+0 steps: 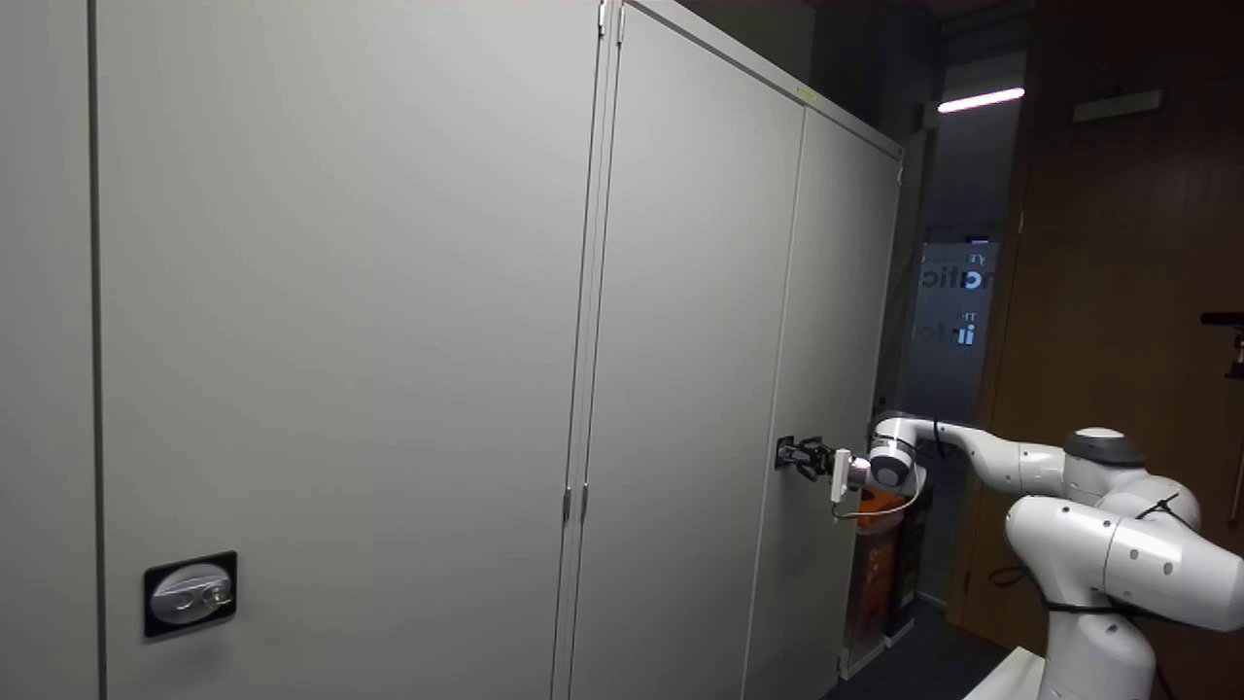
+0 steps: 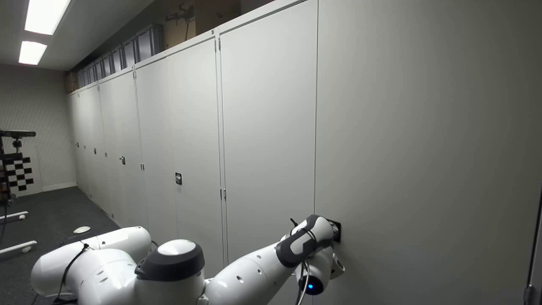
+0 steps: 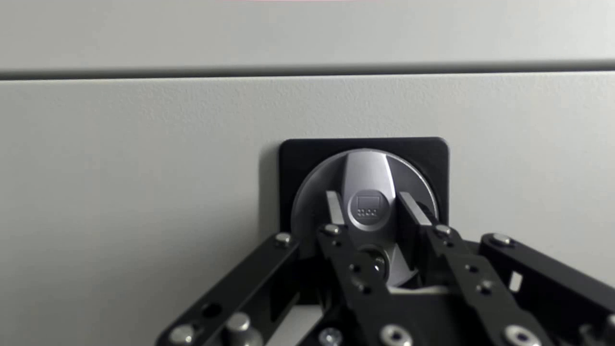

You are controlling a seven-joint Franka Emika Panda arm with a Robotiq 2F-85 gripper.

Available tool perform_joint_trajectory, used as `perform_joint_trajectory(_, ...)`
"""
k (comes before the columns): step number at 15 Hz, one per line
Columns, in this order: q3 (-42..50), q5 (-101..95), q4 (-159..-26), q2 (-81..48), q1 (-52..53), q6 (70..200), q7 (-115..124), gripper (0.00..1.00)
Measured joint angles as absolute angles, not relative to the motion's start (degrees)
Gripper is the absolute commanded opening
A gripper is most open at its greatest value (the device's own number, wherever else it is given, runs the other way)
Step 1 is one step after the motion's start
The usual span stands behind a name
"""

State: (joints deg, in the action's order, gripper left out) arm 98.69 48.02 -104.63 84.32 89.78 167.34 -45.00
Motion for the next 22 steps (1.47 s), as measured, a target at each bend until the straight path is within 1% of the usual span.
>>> perform_joint_trajectory(11,98.7,48.3,-104.6,84.3,89.8,167.3,-45.0,0.08)
perform_joint_trajectory(12,98.7,48.3,-104.6,84.3,89.8,167.3,-45.0,0.19)
perform_joint_trajectory(13,98.7,48.3,-104.6,84.3,89.8,167.3,-45.1,0.57)
perform_joint_trajectory(14,98.7,48.3,-104.6,84.3,89.8,167.3,-45.2,0.57)
perform_joint_trajectory(15,98.7,48.3,-104.6,84.3,89.8,167.3,-45.4,0.63)
perform_joint_trajectory(16,98.5,48.3,-104.6,84.3,89.8,167.3,-45.7,0.72)
perform_joint_trajectory(18,97.9,48.3,-104.6,84.3,89.8,167.4,-46.5,0.87)
perform_joint_trajectory(19,97.6,48.3,-104.6,84.3,89.8,167.4,-47.0,0.95)
perform_joint_trajectory(20,97.4,48.3,-104.6,84.3,89.8,167.4,-47.4,0.99)
perform_joint_trajectory(22,96.9,48.3,-104.7,84.3,89.9,167.6,-48.2,1.0)
